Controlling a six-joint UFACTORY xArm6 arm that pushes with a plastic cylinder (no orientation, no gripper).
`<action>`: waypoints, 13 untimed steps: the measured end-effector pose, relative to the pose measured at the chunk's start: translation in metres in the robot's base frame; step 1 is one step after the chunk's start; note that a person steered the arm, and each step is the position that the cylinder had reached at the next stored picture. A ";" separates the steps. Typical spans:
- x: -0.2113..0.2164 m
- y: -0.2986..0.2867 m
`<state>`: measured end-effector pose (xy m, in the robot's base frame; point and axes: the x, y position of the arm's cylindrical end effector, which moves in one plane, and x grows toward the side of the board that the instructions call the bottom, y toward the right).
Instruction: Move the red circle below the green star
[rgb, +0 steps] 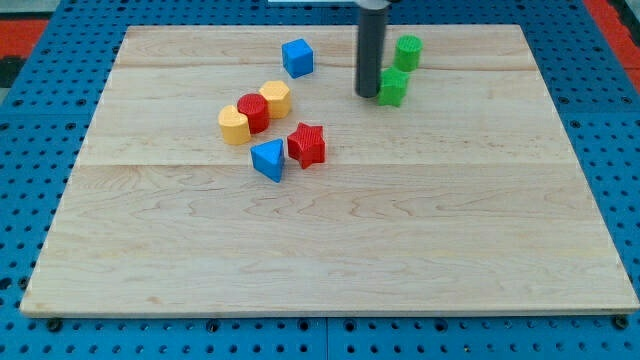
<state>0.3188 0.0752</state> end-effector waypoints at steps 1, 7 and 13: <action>-0.002 0.000; 0.036 -0.173; 0.064 -0.022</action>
<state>0.3827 0.0527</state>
